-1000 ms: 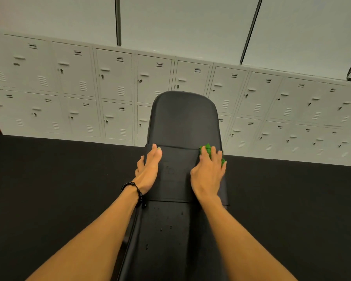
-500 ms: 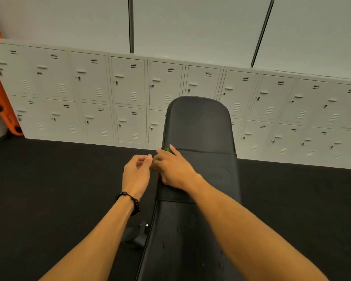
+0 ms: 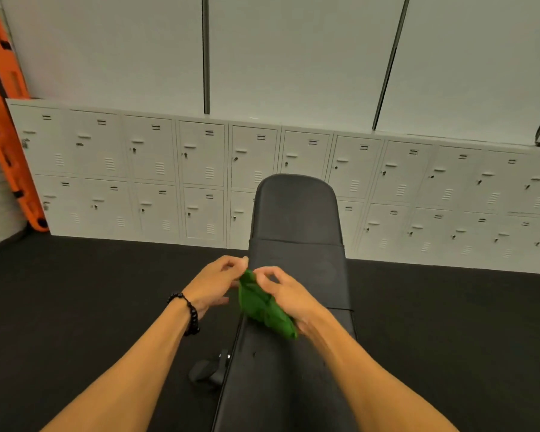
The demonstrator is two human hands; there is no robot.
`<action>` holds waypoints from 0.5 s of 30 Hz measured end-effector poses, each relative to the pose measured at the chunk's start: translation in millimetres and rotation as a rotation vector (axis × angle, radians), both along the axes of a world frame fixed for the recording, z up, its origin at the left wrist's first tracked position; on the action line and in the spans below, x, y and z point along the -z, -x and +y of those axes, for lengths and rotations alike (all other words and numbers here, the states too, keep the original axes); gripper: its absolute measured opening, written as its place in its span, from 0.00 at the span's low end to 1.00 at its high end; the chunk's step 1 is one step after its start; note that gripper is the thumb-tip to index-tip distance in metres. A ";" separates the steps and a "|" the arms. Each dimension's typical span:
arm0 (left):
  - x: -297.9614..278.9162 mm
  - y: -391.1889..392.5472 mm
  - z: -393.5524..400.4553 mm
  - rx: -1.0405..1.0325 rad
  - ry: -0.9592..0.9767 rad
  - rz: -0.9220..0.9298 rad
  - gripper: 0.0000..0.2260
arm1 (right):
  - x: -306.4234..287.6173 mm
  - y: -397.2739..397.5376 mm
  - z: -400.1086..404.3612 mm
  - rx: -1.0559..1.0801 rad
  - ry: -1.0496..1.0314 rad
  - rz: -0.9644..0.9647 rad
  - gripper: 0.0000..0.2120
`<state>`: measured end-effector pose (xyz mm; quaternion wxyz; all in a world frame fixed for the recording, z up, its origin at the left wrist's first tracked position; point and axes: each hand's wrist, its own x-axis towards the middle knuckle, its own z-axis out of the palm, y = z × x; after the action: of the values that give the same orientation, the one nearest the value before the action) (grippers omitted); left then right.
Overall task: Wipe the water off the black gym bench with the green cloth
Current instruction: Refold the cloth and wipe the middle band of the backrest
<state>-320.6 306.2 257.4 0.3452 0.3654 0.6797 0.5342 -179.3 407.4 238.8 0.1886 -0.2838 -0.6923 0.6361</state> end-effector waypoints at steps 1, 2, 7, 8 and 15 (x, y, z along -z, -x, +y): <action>-3.9 -10.3 -6.6 0.094 0.013 -0.057 0.15 | -4.7 -12.9 -5.0 0.008 0.254 0.079 0.20; -6.0 -19.5 -10.4 0.177 0.013 -0.090 0.18 | -7.7 -24.5 -9.5 -0.033 0.468 0.155 0.27; -30.0 -65.5 -24.0 0.318 -0.019 0.160 0.15 | -33.8 -82.7 -40.3 -0.185 0.802 0.308 0.38; -34.8 -71.4 -25.7 0.314 -0.029 0.180 0.12 | -34.9 -92.8 -43.1 -0.199 0.816 0.323 0.38; -33.5 -97.3 -52.9 0.246 -0.072 -0.217 0.04 | -20.8 -156.6 -60.7 -0.028 0.359 0.071 0.15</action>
<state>-223.3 253.3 290.9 0.4658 0.3981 0.5691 0.5483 -22.7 346.7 259.6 0.1503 -0.2805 -0.5643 0.7618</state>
